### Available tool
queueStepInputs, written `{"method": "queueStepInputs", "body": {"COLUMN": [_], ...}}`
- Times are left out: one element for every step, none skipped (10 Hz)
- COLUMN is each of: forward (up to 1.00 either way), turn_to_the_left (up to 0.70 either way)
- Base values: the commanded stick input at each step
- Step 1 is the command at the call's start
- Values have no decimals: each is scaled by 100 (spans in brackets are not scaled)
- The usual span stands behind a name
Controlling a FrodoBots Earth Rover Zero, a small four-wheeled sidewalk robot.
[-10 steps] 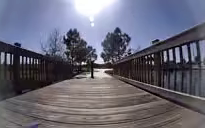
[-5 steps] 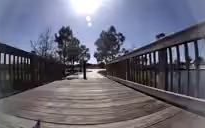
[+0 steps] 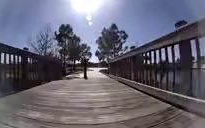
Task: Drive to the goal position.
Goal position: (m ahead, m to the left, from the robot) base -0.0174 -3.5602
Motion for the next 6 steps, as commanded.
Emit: {"method": "queueStepInputs", "body": {"forward": [85,85,85,85,85,85], "turn_to_the_left": [0,0,0,-1,-4,-6]}}
